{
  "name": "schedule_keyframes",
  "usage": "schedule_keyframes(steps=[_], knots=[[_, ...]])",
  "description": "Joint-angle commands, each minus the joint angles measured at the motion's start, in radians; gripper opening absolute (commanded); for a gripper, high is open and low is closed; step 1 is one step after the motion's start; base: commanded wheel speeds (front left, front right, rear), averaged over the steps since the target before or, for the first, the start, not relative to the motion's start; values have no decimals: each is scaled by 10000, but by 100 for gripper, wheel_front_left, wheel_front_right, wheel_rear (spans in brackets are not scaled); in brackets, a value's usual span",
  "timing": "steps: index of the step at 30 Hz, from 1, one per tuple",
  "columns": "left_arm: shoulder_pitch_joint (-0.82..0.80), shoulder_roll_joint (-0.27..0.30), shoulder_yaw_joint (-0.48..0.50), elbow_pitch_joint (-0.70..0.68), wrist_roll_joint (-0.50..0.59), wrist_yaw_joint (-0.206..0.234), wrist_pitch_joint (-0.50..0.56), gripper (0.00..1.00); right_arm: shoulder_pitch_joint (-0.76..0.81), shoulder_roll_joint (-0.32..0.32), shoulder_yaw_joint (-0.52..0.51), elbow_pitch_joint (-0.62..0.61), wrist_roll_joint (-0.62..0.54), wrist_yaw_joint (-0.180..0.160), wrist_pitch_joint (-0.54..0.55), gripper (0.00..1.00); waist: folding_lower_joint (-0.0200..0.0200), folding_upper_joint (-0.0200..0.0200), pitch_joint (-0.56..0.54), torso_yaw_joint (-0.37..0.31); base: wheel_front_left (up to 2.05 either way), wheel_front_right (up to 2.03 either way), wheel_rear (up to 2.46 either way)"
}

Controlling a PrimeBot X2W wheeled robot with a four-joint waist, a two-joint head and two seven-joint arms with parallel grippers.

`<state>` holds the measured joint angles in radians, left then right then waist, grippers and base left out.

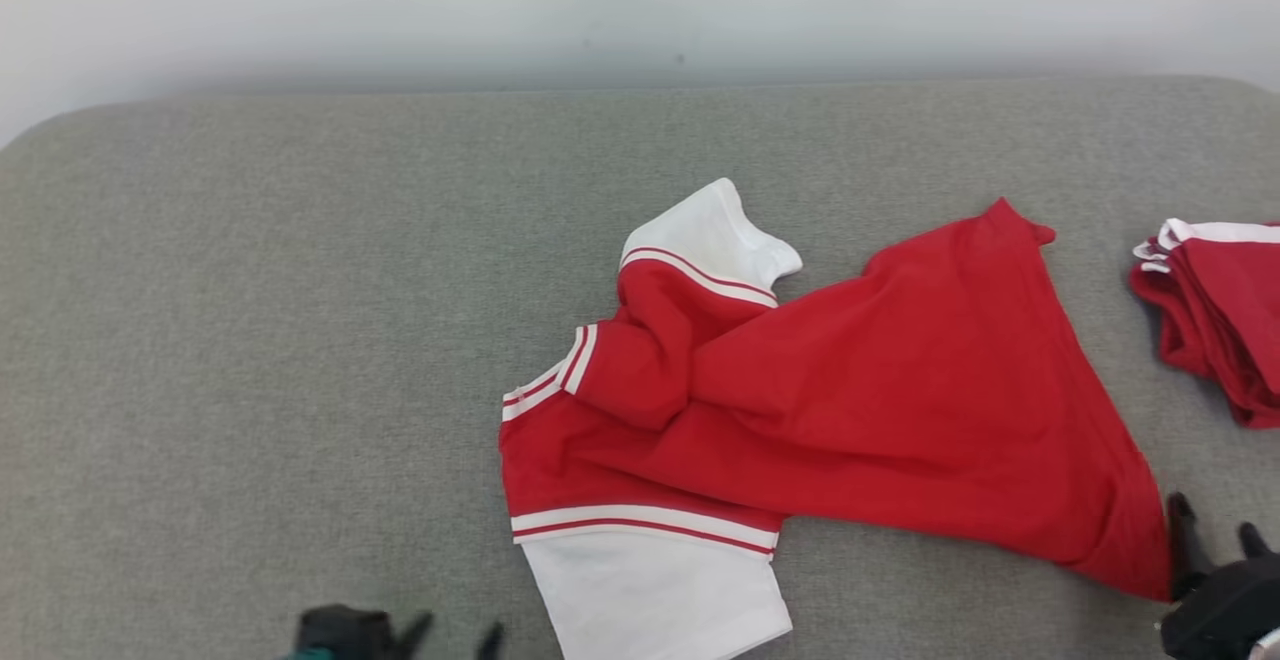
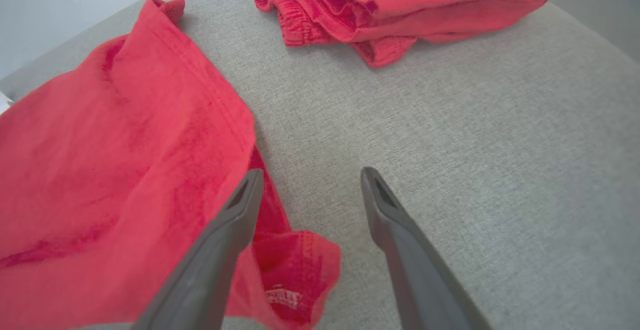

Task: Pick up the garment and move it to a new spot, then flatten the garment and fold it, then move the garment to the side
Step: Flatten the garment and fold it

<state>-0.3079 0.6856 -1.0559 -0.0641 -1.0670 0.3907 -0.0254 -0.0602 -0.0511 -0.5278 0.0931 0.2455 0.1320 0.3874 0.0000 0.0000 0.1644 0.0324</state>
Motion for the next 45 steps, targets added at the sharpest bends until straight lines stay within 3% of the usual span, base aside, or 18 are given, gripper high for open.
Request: schedule_keyframes(steps=[1,9,19,29,40,45], knots=[[126,77,91,62,-104,47,-139,100,86,21,-81,-67,-88,-23,1,100,0,0,-35,-80,0,0,0],[25,350,1024,147,455,639,-1716,100,-9,23,-287,-652,-304,-23,-26,100,0,0,-126,-435,0,0,0],[772,-951,1818,170,2062,1017,-2409,100,539,21,-86,-1319,45,-23,-451,100,0,0,-189,-241,0,0,0],[1035,-1902,929,1220,2147,406,-1735,100,1020,24,396,-1629,-15,-23,34,100,0,0,-220,-169,0,0,0],[-723,-2314,1442,3080,1637,-290,-929,100,558,20,1323,-1281,-130,-24,249,100,0,0,-429,-268,0,0,0],[-1340,-2406,1499,3851,1441,-404,-312,100,-71,21,1582,-859,-675,-24,1360,100,0,0,-144,-566,0,0,0]])
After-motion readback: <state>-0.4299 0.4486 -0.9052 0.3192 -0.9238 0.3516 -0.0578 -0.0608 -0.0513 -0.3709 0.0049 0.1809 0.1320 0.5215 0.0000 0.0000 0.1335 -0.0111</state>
